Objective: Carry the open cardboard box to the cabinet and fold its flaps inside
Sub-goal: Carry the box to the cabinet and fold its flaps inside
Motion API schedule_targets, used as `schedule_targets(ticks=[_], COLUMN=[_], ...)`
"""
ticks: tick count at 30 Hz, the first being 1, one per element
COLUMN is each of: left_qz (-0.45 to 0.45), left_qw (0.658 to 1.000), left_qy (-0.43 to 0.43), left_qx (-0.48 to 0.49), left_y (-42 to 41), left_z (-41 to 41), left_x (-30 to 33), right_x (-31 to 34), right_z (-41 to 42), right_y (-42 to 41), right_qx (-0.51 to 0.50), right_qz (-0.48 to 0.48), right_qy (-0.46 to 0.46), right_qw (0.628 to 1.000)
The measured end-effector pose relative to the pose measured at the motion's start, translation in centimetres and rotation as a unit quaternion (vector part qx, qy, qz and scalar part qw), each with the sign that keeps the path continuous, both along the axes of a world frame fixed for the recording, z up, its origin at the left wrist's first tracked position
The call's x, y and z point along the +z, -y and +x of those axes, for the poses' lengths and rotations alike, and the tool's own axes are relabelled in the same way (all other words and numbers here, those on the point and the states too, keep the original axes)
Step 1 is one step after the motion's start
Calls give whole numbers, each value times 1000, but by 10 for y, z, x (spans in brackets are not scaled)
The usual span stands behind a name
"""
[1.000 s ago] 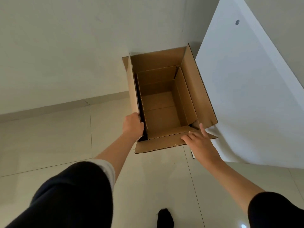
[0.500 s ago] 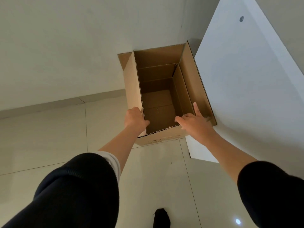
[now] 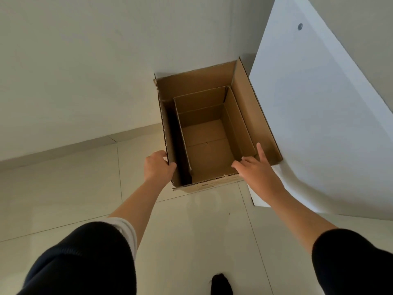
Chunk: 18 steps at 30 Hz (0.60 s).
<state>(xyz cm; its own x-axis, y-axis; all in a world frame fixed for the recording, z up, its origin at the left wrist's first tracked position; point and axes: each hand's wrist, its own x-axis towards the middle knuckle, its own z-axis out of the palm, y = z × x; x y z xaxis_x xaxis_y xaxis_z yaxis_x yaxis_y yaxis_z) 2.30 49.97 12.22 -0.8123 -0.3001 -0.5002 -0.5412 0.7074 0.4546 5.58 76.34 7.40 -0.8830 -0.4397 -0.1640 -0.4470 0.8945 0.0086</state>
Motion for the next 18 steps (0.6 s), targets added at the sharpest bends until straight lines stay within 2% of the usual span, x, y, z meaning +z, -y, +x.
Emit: schedule_targets(ticks=[5,8,12,14,16,18], left_qz=[26,82,99,99,95,97], left_qw=[998,995,994,994,994,994], left_qy=[-15,0,0,0,3,2], left_qx=[46,48,41,47,49,45], left_y=[27,38,42,48,52,49], left_z=[11,10,11,13,16,17], left_x=[-2,-2,-4,-6,-4,-3], right_x=[15,17,18,19,15,8], right_z=[-40,-66,-74,-55,-28,1], right_y=[12,26,28,21,14,10], right_qx=[-14,-48,-78,-79,-74,-84], right_qz=[38,61,42,3,-50,-65], right_qy=[52,100,168,145,64,17], right_qw=[998,992,982,986,994,994])
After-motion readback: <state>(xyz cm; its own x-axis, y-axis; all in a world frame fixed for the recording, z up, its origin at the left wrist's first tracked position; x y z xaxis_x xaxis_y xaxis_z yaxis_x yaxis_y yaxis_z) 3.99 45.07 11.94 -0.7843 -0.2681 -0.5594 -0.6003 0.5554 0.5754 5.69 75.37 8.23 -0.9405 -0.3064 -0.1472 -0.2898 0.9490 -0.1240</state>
